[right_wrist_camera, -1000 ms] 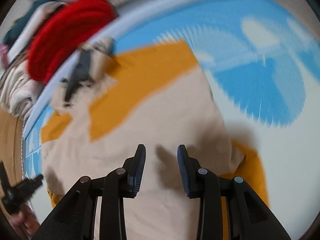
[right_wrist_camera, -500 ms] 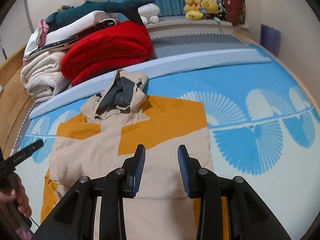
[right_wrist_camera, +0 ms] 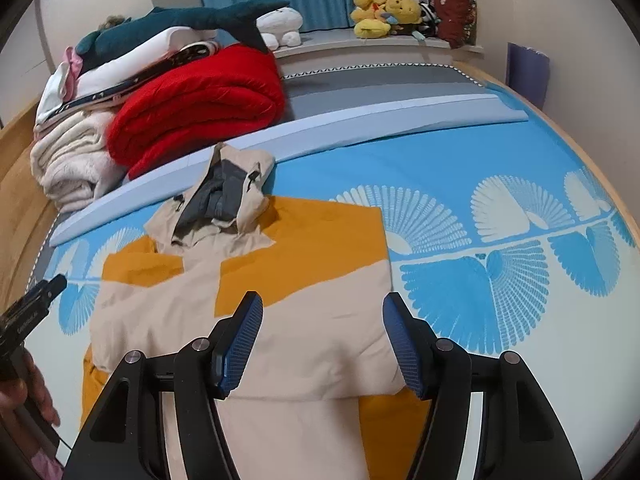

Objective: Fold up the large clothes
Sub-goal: 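Pull both tools back from the folded jacket, then grasp the jacket hood with the left tool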

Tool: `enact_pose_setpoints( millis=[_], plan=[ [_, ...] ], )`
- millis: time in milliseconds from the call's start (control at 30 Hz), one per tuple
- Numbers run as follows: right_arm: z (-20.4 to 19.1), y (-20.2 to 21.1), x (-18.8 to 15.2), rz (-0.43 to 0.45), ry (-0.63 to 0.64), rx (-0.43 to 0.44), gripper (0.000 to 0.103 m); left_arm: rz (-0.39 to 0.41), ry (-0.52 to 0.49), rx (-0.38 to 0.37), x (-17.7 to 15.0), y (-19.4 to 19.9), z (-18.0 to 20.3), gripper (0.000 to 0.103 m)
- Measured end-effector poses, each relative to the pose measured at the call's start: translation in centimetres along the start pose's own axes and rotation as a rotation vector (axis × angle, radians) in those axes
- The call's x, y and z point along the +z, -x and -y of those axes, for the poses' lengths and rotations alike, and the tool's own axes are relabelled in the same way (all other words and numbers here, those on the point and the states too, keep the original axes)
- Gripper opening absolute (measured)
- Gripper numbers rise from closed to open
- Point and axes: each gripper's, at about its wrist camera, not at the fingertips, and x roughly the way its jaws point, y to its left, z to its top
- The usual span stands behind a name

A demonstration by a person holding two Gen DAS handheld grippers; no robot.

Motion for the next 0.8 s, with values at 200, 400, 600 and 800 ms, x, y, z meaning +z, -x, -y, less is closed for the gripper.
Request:
enact_pose_setpoints(
  millis=[200, 400, 600, 800],
  plan=[
    [0.4, -0.8, 0.9, -0.008, -0.007, -0.005, 0.076, -0.06, 0.038, 0.02, 5.1, -5.1, 0.9, 0.053],
    [0.4, -2.1, 0.8, -0.052, -0.01, -0.003, 0.076, -0.102, -0.02, 0.006, 10.3, -12.6, 4.0, 0.044],
    [0.0, -3.0, 0.4, -0.056, 0.04, -0.017, 0.076, -0.19, -0.012, -0.027, 13.8, -20.8, 6.4, 0.039],
    [1.6, -4.6, 0.4, -0.082, 0.016, -0.046, 0.074, -0.269, 0.082, -0.089, 16.5, -27.6, 8.4, 0.039]
  ],
)
